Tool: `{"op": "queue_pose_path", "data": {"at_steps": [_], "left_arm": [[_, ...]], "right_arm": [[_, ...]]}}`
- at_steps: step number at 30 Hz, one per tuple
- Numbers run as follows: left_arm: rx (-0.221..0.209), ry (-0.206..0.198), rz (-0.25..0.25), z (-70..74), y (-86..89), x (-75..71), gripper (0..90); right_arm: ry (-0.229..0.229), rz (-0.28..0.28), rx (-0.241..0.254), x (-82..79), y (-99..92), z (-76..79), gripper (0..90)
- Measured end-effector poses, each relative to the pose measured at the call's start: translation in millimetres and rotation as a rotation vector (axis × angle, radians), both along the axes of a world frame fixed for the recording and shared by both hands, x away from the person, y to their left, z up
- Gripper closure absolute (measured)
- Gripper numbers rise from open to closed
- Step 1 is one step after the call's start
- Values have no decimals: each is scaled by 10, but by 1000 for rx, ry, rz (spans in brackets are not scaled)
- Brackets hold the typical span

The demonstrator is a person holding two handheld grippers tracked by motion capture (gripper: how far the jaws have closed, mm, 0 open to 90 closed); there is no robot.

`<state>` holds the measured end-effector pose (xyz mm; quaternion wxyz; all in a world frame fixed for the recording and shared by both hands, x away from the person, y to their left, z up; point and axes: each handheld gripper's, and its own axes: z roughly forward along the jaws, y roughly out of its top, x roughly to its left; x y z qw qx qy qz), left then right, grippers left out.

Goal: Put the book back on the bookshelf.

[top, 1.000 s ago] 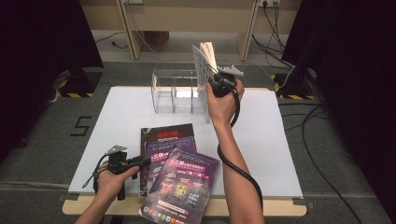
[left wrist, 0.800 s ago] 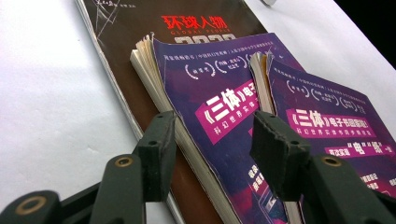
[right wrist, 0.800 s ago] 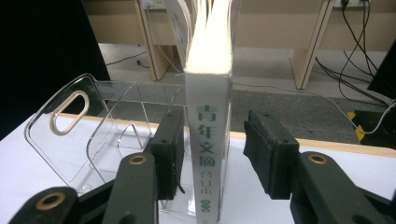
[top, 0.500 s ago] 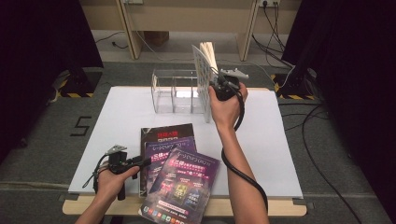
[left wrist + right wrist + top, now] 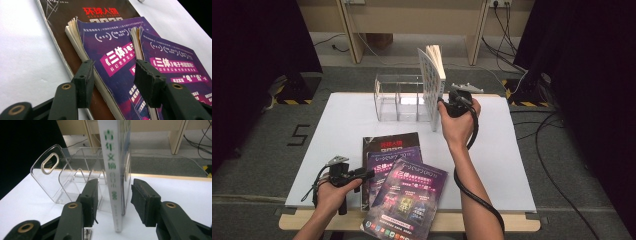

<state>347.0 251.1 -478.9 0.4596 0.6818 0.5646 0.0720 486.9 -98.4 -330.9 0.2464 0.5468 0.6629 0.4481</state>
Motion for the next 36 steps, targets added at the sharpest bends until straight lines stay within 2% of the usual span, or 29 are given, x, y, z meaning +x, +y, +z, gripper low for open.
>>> {"op": "queue_pose_path", "data": {"at_steps": [4,14,18,27,31,36], "left_arm": [[4,-3,-11,3,-28,3,499],[8,-4,-35,15,-106,13,497],[13,-9,-51,37,-157,9,497],[29,0,-95,32,-300,32,491],[38,10,-112,-1,-367,44,484],[51,18,-125,-26,-433,53,479]], "right_arm": [[25,13,1,-77,-31,-70,566],[141,50,16,-269,-101,-367,567],[197,70,6,-363,-110,-523,568],[361,91,-4,-606,-183,-849,568],[418,104,-9,-689,-219,-940,565],[458,122,-26,-774,-252,-1054,558]]}}
